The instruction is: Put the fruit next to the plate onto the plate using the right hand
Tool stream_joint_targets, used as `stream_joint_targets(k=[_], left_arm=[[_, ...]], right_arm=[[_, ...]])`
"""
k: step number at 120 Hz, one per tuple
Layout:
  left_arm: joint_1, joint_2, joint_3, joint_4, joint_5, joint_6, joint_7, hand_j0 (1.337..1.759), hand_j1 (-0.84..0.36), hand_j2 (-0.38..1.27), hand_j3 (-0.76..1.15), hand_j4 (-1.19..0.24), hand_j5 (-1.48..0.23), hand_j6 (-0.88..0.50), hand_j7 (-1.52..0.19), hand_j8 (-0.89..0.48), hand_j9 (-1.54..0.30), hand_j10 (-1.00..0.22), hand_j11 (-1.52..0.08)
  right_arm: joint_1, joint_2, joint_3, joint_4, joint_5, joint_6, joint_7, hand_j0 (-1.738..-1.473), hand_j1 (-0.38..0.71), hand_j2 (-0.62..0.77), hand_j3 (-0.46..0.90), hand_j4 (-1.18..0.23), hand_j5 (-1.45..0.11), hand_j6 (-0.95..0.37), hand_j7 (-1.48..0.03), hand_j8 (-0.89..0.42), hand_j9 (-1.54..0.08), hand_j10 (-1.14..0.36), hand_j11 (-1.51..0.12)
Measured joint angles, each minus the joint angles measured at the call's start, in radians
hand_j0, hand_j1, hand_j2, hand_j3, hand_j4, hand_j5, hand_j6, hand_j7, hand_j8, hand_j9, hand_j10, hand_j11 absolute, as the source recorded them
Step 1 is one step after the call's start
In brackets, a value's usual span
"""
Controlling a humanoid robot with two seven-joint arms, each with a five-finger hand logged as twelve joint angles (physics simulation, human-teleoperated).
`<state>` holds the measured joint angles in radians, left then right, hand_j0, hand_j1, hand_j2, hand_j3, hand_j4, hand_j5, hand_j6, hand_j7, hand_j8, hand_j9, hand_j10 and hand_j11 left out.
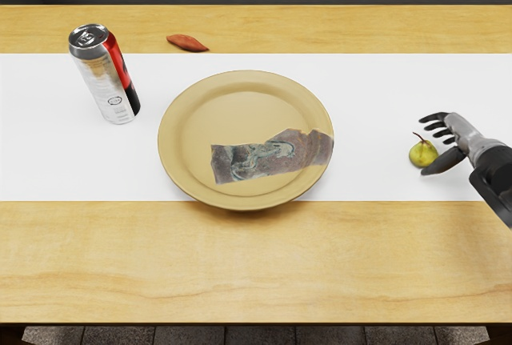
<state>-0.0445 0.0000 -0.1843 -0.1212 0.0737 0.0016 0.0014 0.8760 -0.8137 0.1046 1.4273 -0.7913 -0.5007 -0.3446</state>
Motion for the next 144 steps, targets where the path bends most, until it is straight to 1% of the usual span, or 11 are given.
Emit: stream_joint_targets(k=[26, 74, 118, 144], left_arm=[[0.000, 0.000, 0.000, 0.000, 0.000, 0.000, 0.000, 1.658, 0.32, 0.00, 0.00, -0.02, -0.03, -0.02, -0.03, -0.02, -0.03, -0.02, -0.03], [0.000, 0.000, 0.000, 0.000, 0.000, 0.000, 0.000, 1.658, 0.32, 0.00, 0.00, -0.02, -0.03, -0.02, -0.03, -0.02, -0.03, -0.02, -0.03], [0.000, 0.000, 0.000, 0.000, 0.000, 0.000, 0.000, 1.658, 0.32, 0.00, 0.00, -0.02, -0.03, -0.02, -0.03, -0.02, -0.03, -0.02, -0.03], [0.000, 0.000, 0.000, 0.000, 0.000, 0.000, 0.000, 1.658, 0.32, 0.00, 0.00, -0.02, -0.03, -0.02, -0.03, -0.02, -0.03, -0.02, -0.03]], right_arm=[[-0.007, 0.004, -0.001, -0.001, 0.000, -0.030, 0.006, -1.658, 0.04, -0.06, 0.00, -0.33, -0.42, -0.33, -0.42, -0.33, -0.42, -0.33, -0.42], [-0.009, 0.005, -0.017, 0.001, 0.000, -0.029, 0.008, -1.658, 0.15, -0.06, 0.00, -0.42, -0.54, -0.42, -0.54, -0.42, -0.54, -0.42, -0.55], [0.001, 0.005, -0.022, -0.001, 0.004, -0.015, 0.002, -1.658, 0.19, -0.04, 0.00, -0.45, -0.59, -0.46, -0.59, -0.45, -0.59, -0.45, -0.59], [0.003, 0.007, -0.022, -0.002, 0.004, 0.011, 0.000, -1.657, 0.23, -0.09, 0.00, -0.47, -0.62, -0.48, -0.62, -0.48, -0.62, -0.48, -0.62]])
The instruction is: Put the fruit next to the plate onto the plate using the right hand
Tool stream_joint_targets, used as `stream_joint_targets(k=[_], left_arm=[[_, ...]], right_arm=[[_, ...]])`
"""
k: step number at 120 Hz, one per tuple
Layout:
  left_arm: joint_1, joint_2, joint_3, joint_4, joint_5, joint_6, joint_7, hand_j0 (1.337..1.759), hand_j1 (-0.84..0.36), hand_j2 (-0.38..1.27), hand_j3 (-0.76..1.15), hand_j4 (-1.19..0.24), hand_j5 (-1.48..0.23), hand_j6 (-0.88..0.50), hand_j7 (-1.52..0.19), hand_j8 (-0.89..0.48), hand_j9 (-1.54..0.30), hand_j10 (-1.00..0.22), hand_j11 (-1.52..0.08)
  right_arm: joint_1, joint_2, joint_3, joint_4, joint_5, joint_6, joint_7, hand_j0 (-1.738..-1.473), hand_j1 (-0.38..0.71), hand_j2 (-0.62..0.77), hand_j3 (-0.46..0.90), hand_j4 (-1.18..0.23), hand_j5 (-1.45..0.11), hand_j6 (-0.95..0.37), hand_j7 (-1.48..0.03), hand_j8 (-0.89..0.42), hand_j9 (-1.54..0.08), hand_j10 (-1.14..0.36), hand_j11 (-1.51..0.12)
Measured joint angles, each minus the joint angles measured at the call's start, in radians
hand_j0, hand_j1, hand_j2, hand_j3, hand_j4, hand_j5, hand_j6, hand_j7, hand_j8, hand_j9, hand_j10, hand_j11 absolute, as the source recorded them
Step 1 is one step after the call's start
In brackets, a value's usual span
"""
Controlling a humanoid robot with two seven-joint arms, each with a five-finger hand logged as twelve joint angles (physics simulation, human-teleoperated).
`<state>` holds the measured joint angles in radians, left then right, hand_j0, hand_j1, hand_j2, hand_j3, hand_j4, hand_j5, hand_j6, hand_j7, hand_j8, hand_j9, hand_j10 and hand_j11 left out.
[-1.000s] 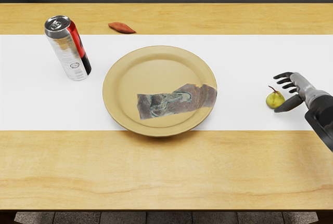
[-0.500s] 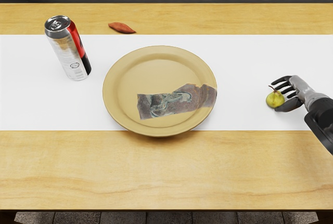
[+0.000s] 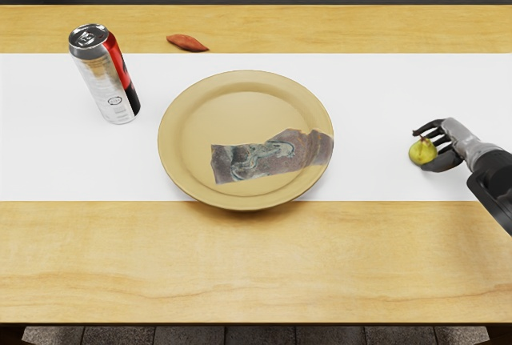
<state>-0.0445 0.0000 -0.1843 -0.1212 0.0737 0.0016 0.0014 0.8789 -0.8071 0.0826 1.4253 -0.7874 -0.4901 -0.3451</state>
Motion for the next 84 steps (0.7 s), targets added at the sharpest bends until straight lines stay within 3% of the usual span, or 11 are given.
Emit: stream_joint_targets(k=[19, 25, 28, 29, 50, 84], left_arm=[[0.000, 0.000, 0.000, 0.000, 0.000, 0.000, 0.000, 1.658, 0.32, 0.00, 0.00, -0.02, -0.03, -0.02, -0.03, -0.02, -0.03, -0.02, -0.03], [0.000, 0.000, 0.000, 0.000, 0.000, 0.000, 0.000, 1.658, 0.32, 0.00, 0.00, -0.02, -0.03, -0.02, -0.03, -0.02, -0.03, -0.02, -0.03], [0.000, 0.000, 0.000, 0.000, 0.000, 0.000, 0.000, 1.658, 0.32, 0.00, 0.00, -0.02, -0.03, -0.02, -0.03, -0.02, -0.03, -0.02, -0.03], [0.000, 0.000, 0.000, 0.000, 0.000, 0.000, 0.000, 1.658, 0.32, 0.00, 0.00, -0.02, -0.03, -0.02, -0.03, -0.02, -0.03, -0.02, -0.03], [0.000, 0.000, 0.000, 0.000, 0.000, 0.000, 0.000, 1.658, 0.32, 0.00, 0.00, -0.02, -0.03, -0.02, -0.03, -0.02, -0.03, -0.02, -0.03], [0.000, 0.000, 0.000, 0.000, 0.000, 0.000, 0.000, 1.658, 0.32, 0.00, 0.00, -0.02, -0.03, -0.02, -0.03, -0.02, -0.03, -0.02, -0.03]], right_arm=[[0.003, 0.000, 0.001, 0.000, -0.001, 0.020, -0.002, -1.655, 0.26, -0.07, 0.00, -0.53, -0.65, -0.44, -0.66, -0.47, -0.65, -0.53, -0.64], [0.005, 0.000, 0.002, -0.001, -0.002, 0.031, -0.003, -1.654, 0.28, -0.07, 0.00, -0.55, -0.66, -0.42, -0.69, -0.46, -0.67, -0.44, -0.78], [0.005, 0.000, 0.003, -0.001, -0.002, 0.037, -0.003, -1.652, 0.28, -0.08, 0.00, -0.56, -0.67, -0.39, -0.70, -0.45, -0.68, -0.49, -0.78], [0.005, 0.000, 0.003, -0.001, -0.002, 0.039, -0.003, -1.652, 0.28, -0.08, 0.00, -0.56, -0.68, -0.39, -0.70, -0.44, -0.69, -0.51, -0.85], [0.008, 0.000, 0.009, -0.001, -0.003, 0.076, -0.003, -1.643, 0.27, -0.05, 0.00, -0.57, -0.81, -0.35, -0.82, -0.41, -0.83, -0.61, -0.90], [0.042, -0.006, 0.015, 0.001, 0.043, 0.131, -0.003, -1.648, 0.28, 0.28, 0.00, -0.71, -0.95, -0.43, -0.96, -0.50, -0.96, -0.73, -0.98]])
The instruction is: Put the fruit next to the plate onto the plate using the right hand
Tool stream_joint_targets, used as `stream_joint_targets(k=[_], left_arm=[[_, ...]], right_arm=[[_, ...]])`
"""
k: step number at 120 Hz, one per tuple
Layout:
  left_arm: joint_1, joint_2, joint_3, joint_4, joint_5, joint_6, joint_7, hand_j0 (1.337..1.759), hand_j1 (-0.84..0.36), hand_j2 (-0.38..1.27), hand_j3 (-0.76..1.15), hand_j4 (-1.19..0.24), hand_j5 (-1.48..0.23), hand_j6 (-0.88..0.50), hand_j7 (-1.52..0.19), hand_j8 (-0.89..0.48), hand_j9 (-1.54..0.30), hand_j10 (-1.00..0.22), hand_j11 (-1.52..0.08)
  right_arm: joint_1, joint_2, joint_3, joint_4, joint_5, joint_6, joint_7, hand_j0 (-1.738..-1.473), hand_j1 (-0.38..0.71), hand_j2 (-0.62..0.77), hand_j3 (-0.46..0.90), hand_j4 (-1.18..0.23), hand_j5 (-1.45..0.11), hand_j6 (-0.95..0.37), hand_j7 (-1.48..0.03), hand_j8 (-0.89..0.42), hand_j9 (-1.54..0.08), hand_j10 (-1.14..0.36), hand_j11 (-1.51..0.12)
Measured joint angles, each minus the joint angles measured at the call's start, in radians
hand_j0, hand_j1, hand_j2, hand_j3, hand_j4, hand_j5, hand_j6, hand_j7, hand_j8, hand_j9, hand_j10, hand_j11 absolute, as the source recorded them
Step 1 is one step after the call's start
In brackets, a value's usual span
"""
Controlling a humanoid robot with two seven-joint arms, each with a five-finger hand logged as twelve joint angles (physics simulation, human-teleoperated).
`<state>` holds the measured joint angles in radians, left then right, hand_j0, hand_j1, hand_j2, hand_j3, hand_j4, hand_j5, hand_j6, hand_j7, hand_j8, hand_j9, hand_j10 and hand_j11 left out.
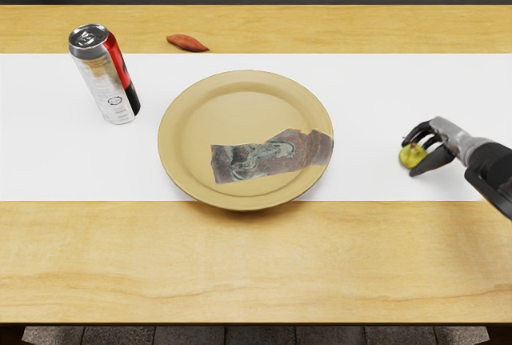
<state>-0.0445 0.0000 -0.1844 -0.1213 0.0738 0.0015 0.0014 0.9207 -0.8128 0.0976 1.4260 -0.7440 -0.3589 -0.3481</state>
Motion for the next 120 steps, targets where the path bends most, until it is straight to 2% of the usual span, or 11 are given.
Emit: stream_joint_targets(k=[16, 41, 68, 98, 120], left_arm=[[0.000, 0.000, 0.000, 0.000, 0.000, 0.000, 0.000, 1.658, 0.32, 0.00, 0.00, -0.02, -0.03, -0.02, -0.03, -0.02, -0.03, -0.02, -0.03], [0.000, 0.000, 0.000, 0.000, 0.000, 0.000, 0.000, 1.658, 0.32, 0.00, 0.00, -0.02, -0.03, -0.02, -0.03, -0.02, -0.03, -0.02, -0.03], [0.000, 0.000, 0.000, 0.000, 0.000, 0.000, 0.000, 1.658, 0.32, 0.00, 0.00, -0.02, -0.03, -0.02, -0.03, -0.02, -0.03, -0.02, -0.03], [0.000, 0.000, 0.000, 0.000, 0.000, 0.000, 0.000, 1.658, 0.32, 0.00, 0.00, -0.02, -0.03, -0.02, -0.03, -0.02, -0.03, -0.02, -0.03], [0.000, 0.000, 0.000, 0.000, 0.000, 0.000, 0.000, 1.658, 0.32, 0.00, 0.00, -0.02, -0.03, -0.02, -0.03, -0.02, -0.03, -0.02, -0.03]], right_arm=[[0.041, -0.008, 0.005, 0.000, 0.035, 0.053, 0.000, -1.651, 0.27, 0.33, 0.00, -0.74, -0.98, -0.46, -0.98, -0.52, -0.99, -0.75, -1.00], [0.095, -0.028, 0.062, 0.000, 0.101, 0.227, 0.002, -1.653, 0.27, 0.40, 0.00, -0.76, -1.00, -0.49, -0.99, -0.54, -1.00, -0.76, -1.01], [0.162, -0.013, 0.109, -0.001, 0.165, 0.377, 0.002, -1.656, 0.32, 0.46, 0.00, -0.73, -1.03, -0.45, -1.00, -0.51, -1.03, -0.75, -1.03], [0.224, 0.106, 0.125, -0.023, 0.197, 0.422, 0.001, -1.657, 0.33, 0.50, 0.00, -0.74, -1.04, -0.45, -1.00, -0.51, -1.03, -0.76, -1.03], [0.241, 0.220, 0.126, -0.076, 0.201, 0.425, 0.002, -1.658, 0.38, 0.57, 0.00, -0.74, -1.06, -0.42, -1.00, -0.47, -1.05, -0.75, -1.05]])
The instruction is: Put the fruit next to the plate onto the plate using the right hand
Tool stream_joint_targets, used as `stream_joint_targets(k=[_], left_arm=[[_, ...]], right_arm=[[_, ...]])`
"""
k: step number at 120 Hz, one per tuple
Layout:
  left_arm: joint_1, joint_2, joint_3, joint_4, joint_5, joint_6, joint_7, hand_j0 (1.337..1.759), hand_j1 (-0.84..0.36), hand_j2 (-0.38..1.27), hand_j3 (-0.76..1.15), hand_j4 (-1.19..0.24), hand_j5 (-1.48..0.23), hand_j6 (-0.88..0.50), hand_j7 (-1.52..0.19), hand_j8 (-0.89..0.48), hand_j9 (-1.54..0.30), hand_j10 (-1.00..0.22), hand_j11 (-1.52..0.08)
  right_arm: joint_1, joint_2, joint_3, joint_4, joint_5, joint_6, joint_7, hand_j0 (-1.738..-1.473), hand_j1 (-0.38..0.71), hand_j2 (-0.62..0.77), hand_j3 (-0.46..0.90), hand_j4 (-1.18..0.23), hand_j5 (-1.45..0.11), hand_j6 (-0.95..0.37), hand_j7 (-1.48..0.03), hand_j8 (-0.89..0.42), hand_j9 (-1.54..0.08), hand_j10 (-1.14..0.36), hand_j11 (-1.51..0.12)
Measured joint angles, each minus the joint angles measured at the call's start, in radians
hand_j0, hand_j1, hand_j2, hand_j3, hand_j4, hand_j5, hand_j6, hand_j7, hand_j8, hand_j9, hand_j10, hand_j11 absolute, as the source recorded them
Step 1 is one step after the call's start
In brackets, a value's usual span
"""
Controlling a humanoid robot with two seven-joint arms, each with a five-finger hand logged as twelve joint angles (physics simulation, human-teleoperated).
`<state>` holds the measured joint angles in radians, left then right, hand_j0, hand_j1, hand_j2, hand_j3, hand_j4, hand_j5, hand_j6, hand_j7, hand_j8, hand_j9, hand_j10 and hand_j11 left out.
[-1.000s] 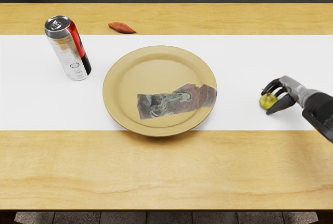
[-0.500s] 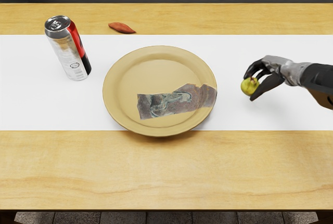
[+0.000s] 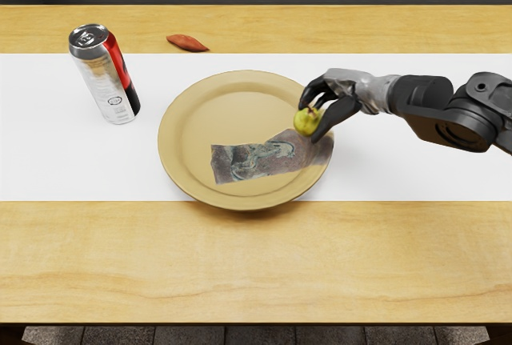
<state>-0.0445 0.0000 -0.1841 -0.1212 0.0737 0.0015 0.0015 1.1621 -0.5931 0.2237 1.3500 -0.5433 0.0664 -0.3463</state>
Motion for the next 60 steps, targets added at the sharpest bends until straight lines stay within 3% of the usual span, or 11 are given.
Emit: stream_joint_targets(k=[60], left_arm=[[0.000, 0.000, 0.000, 0.000, 0.000, 0.000, 0.000, 1.658, 0.32, 0.00, 0.00, -0.02, -0.03, -0.02, -0.03, -0.02, -0.03, -0.02, -0.03]], right_arm=[[0.004, 0.335, -0.012, -0.257, -0.045, 0.000, 0.009, -1.658, 0.39, 0.56, 0.00, -0.74, -1.06, -0.41, -1.00, -0.45, -1.05, -0.74, -1.05]])
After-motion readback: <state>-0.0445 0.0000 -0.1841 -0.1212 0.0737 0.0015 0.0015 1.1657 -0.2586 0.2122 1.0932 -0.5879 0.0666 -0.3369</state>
